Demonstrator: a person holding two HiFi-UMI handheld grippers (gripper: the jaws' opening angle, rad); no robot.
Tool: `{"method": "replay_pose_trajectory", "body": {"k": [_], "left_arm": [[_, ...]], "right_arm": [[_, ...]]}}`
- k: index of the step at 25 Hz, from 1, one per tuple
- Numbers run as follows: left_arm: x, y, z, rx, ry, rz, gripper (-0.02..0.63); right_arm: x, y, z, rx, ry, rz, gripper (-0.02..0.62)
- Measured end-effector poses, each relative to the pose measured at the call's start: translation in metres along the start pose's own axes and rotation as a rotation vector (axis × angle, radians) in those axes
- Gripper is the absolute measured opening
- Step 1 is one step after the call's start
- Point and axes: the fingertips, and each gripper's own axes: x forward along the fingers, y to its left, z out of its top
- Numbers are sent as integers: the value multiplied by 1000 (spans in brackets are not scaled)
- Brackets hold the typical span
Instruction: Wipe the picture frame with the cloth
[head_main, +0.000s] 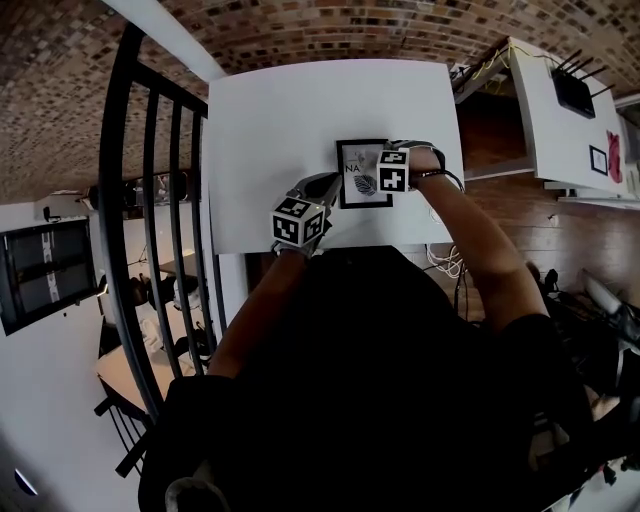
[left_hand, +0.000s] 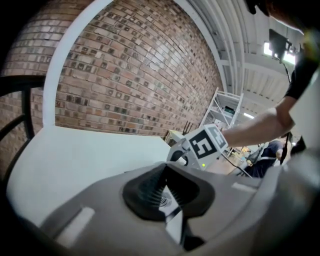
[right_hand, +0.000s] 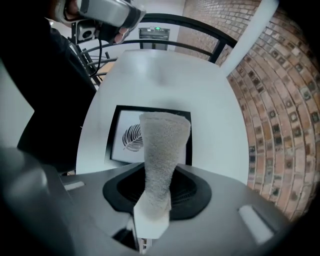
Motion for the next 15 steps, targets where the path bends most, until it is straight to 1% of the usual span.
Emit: {"method": "replay_pose_trajectory", "body": {"k": [3,9,12,15], "left_arm": [[-4,4,0,0,-4,25,0],[-16,14,-4,-21,-12,67,0],[-20,16,-6,-28,-14,76,0],[-23,18,-9,-35,-10,80,0]], "right_arm": [[-4,2,26,-33,-31,3,114],[0,18,70,-112,-54,27,115],[9,25,80,-131,-46,38,115],[23,30,76,-129,-2,52,117]]}}
